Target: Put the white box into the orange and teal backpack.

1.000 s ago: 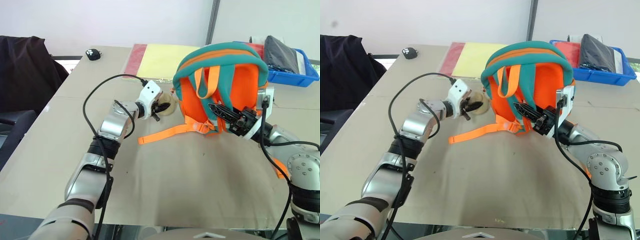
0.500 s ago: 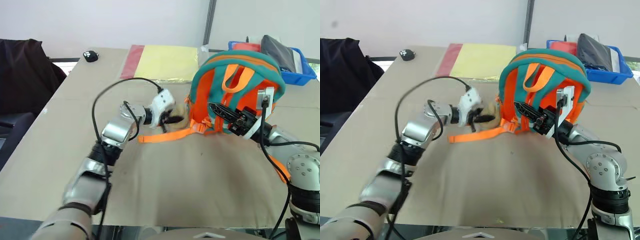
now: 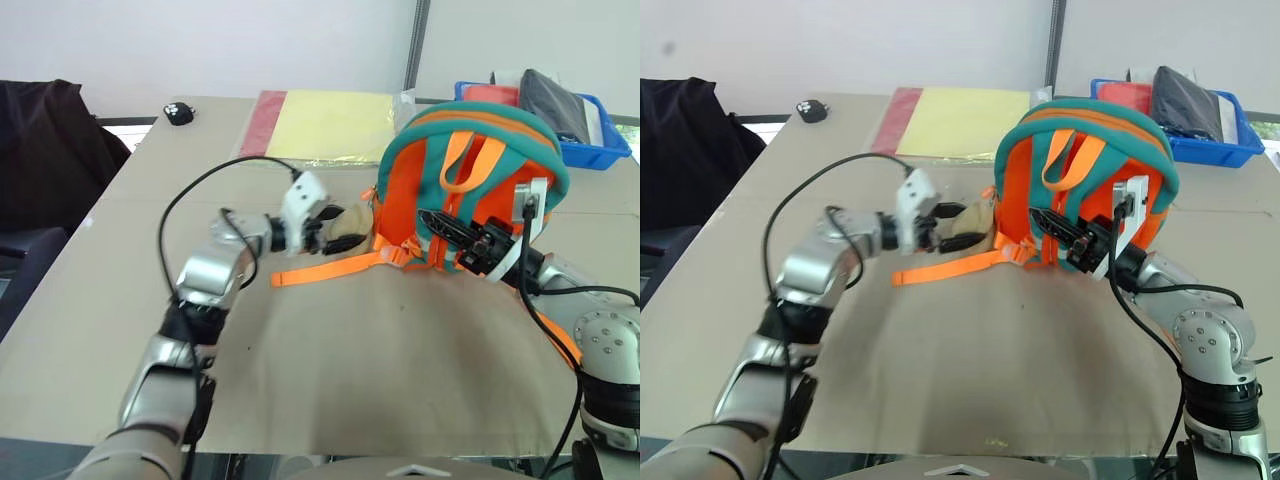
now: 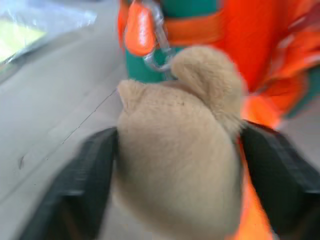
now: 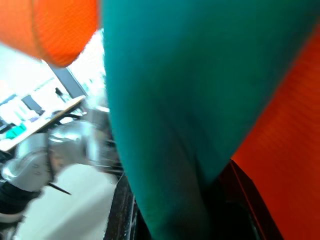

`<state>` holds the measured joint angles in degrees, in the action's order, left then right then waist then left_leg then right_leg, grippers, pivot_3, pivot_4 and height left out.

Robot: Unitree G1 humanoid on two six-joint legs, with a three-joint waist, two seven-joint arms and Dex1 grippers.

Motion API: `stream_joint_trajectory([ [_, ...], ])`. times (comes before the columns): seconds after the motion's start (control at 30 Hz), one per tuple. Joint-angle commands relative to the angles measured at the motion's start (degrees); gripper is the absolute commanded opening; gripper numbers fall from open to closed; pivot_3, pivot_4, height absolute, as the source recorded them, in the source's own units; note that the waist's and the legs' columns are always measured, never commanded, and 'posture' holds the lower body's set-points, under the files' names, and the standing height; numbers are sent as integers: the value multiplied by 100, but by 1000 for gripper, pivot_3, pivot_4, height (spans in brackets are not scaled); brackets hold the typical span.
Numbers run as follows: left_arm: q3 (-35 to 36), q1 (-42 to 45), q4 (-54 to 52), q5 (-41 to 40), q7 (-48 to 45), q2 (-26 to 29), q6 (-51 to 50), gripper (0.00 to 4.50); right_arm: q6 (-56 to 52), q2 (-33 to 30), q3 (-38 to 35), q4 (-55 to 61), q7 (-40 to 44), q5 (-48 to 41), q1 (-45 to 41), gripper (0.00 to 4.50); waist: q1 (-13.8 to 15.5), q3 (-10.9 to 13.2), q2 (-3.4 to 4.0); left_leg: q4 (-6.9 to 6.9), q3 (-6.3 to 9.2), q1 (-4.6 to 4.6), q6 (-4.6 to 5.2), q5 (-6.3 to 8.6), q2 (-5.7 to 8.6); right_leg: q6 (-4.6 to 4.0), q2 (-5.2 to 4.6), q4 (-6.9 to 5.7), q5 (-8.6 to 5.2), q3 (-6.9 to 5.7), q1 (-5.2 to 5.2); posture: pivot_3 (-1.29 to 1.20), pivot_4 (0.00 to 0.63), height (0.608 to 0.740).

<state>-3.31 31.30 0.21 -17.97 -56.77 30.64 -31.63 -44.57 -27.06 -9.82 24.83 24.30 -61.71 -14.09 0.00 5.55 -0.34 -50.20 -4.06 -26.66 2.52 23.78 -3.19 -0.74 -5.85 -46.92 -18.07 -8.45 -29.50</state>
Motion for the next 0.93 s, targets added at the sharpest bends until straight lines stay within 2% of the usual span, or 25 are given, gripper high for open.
stream_joint_trajectory([
  [0.03,634,-295,-434,-310,1,205,318,4436,124,-177,-86,231,231,138,130,773,4,0,0,0,0,0,0,0,0,0,0,0,0,0,0,0,150,645],
  [0.13,1164,-957,-950,-691,-67,376,377,4436,266,-510,-59,333,647,472,478,773,12,0,1,-1,0,0,0,0,-1,-1,-3,3,-1,0,3,0,150,645],
  [0.23,1230,-1725,-1584,-934,-282,641,241,4500,767,-650,-97,330,940,972,674,1586,21,1,2,-4,-4,-1,1,1,0,-16,-8,9,-10,2,3,0,150,645],
  [0.27,1245,-1908,-1734,-1003,-330,706,238,4500,921,-687,-95,346,1062,1117,736,2050,41,2,1,-4,-5,1,1,1,1,-16,-9,8,-11,4,5,0,150,645],
  [0.3,1257,-2080,-1842,-1026,-368,762,275,4500,1038,-711,-113,369,1181,1206,817,2708,57,3,0,-7,-5,-1,1,1,1,-16,-10,9,-11,3,3,0,150,645],
  [0.33,1212,-2274,-1878,-967,-430,805,402,4500,1092,-780,-199,408,1338,1206,943,2957,94,3,-3,-8,-5,-1,1,1,1,-16,-9,9,-11,3,4,0,150,645],
  [0.47,1007,-2759,-1963,-703,-326,856,677,4500,1355,-1120,-446,494,1861,1373,1387,4470,118,5,3,-9,0,-1,1,1,1,-18,-10,5,-12,-1,4,0,150,645],
  [0.53,975,-3149,-2244,-605,-33,725,756,4500,1958,-1313,-598,324,2178,2021,1945,4470,107,2,-2,-9,-1,-2,2,2,1,-18,-9,5,-12,-1,3,0,150,645],
  [0.7,868,-4045,-2800,-363,601,447,886,4500,2913,-1232,-1103,-537,2812,2555,3098,4470,105,-1,-8,-4,-3,-3,3,3,0,-9,-10,12,-17,2,5,0,150,645],
  [0.8,764,-4421,-2816,-112,928,224,1202,4500,3801,-1003,-990,-1022,3133,3027,3438,4470,98,1,-2,-4,-3,2,6,4,0,-10,-11,9,-18,1,5,0,150,645],
  [0.93,509,-4844,-2638,315,1153,39,1834,4500,4592,-538,-829,-1541,3094,3465,3588,4470,85,-8,-2,-4,-3,5,29,19,-7,14,-8,-5,-32,-1,0,0,150,645],
])
